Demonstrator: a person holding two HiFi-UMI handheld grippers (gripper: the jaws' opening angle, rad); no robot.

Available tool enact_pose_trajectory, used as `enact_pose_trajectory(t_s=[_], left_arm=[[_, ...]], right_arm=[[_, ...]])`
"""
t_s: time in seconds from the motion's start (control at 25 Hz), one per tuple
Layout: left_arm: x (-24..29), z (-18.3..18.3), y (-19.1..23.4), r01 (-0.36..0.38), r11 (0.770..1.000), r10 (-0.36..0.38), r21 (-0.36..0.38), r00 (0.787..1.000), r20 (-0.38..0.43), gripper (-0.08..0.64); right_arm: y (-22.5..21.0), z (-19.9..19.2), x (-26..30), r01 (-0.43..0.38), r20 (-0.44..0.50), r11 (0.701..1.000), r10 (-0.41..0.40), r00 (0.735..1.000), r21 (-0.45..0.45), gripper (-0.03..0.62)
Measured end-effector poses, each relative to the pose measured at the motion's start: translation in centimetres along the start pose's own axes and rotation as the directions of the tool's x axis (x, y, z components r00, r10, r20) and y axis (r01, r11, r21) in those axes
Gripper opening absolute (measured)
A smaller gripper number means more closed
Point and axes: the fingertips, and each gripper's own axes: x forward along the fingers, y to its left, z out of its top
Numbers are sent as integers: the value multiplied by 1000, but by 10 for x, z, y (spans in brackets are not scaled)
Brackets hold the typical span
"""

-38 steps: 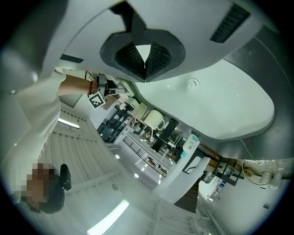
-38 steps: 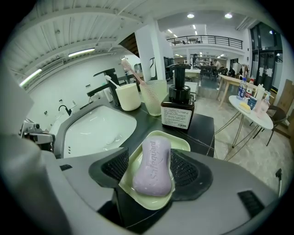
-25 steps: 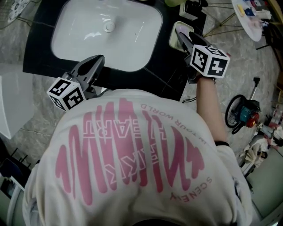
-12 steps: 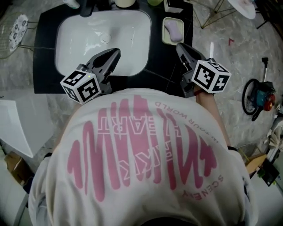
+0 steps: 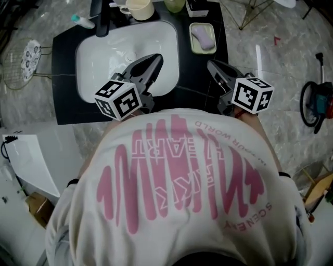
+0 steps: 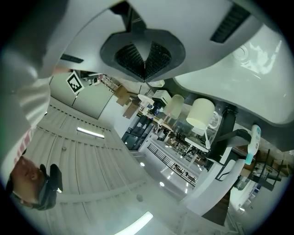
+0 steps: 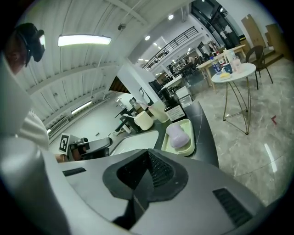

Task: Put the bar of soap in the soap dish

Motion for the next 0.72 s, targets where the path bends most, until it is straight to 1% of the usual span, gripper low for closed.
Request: enact_pose_trajectory(t_s=[0.16,0.44,0.56,0.72], left_arm=[[-2,-9,3,-11,1000,11,-3,1000,-19,8],[-7,-12,8,-31,999,31,-10,999,-23,8],[-6,-12,8,-30,1000,30,-8,999,-21,8],[-6,-14,8,-27,1000,27,-6,999,-23,8]], right_arm=[[-4,3,-4,6,5,1000,-6,1000,3,17],[-6,2,-6,16,-2,1000,-16,1000,7,17],[-6,2,-7,23,-3,1000,-23,1000,-8,17],[-8,-4,-8,28,-14,1000,-28,999,-7,17]])
